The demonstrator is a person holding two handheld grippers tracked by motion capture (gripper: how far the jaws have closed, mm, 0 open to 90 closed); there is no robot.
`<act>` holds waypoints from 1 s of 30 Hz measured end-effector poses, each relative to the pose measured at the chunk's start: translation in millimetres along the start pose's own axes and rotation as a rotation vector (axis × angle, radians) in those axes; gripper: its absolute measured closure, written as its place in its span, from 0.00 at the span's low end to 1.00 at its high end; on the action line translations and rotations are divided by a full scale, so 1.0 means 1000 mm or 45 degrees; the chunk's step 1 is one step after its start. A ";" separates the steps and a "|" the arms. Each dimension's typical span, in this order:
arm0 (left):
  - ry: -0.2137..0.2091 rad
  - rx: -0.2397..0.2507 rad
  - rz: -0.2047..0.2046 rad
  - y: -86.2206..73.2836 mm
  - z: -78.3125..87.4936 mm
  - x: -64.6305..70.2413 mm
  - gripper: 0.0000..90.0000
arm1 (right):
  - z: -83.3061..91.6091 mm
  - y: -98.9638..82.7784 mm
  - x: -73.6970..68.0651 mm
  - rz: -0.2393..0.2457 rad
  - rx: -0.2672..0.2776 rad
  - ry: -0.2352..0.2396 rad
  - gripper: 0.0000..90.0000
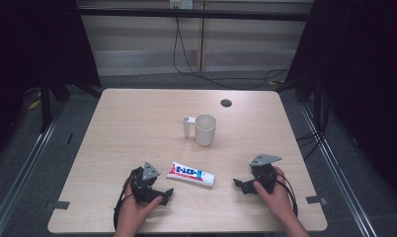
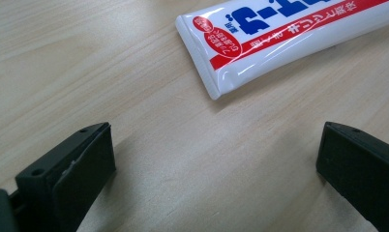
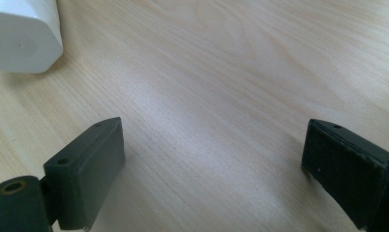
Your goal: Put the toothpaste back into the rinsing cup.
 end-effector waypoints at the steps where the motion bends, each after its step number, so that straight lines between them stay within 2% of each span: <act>1: -0.001 0.002 0.002 0.000 0.000 0.000 0.00 | -0.001 0.001 0.000 0.011 -0.002 0.007 0.09; 5: -0.001 0.003 0.001 0.000 0.000 0.000 0.00 | -0.004 0.009 0.000 0.023 -0.067 0.020 0.10; 7: -0.001 0.002 0.001 0.000 0.000 0.000 0.00 | -0.004 0.018 -0.001 0.033 -0.119 0.030 0.19; 9: -0.002 0.002 0.001 0.000 0.000 0.000 0.00 | -0.003 0.028 -0.002 0.048 -0.169 0.065 0.19; 10: -0.002 0.002 0.001 0.000 0.000 0.000 0.00 | -0.003 0.028 -0.002 0.048 -0.169 0.065 0.19; 11: -0.003 0.005 0.000 0.000 0.000 0.000 0.00 | 0.001 0.042 -0.004 0.078 -0.198 0.094 0.21; 13: -0.003 0.004 -0.001 0.000 0.000 0.000 0.00 | 0.004 0.054 -0.007 0.078 -0.207 0.152 0.23; 15: -0.003 0.003 0.001 0.000 0.000 0.000 0.00 | 0.007 0.069 -0.013 0.103 -0.213 0.182 0.23; 16: -0.003 0.003 0.001 0.000 0.000 0.000 0.00 | 0.007 0.069 -0.013 0.103 -0.213 0.182 0.23; 17: -0.003 0.005 0.001 0.000 0.000 0.000 0.00 | 0.008 0.086 -0.024 0.152 -0.208 0.206 0.24; 18: -0.003 0.005 0.001 0.000 0.000 0.000 0.00 | 0.008 0.086 -0.024 0.152 -0.208 0.206 0.24; 19: -0.003 0.005 0.001 0.000 0.000 0.000 0.00 | 0.005 0.099 -0.035 0.201 -0.232 0.224 0.24; 21: -0.003 0.003 -0.002 0.000 0.000 0.000 0.00 | 0.001 0.108 -0.046 0.226 -0.270 0.258 0.25; 23: -0.004 0.005 -0.001 0.000 0.000 0.000 0.00 | -0.006 0.117 -0.059 0.289 -0.287 0.295 0.27; 25: -0.003 0.008 0.004 0.000 -0.001 0.000 0.00 | -0.013 0.126 -0.072 0.317 -0.307 0.335 0.29; 26: -0.003 0.008 0.004 0.000 -0.001 0.000 0.00 | -0.013 0.126 -0.072 0.317 -0.307 0.335 0.29; 27: -0.003 0.008 0.004 0.000 -0.001 0.000 0.00 | -0.022 0.134 -0.087 0.347 -0.331 0.369 0.31; 30: -0.005 0.012 0.010 0.000 -0.001 0.000 0.00 | -0.035 0.141 -0.100 0.386 -0.403 0.367 0.34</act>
Point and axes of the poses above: each handheld gripper's, and its own axes: z roughly backward along the jaws, y roughly out of its top, x roughly to its right, the point moved 1 cm from there along -z, roughly forward along the jaws, and after that the axes turned 4 degrees about -z, right-handed, at the moved point
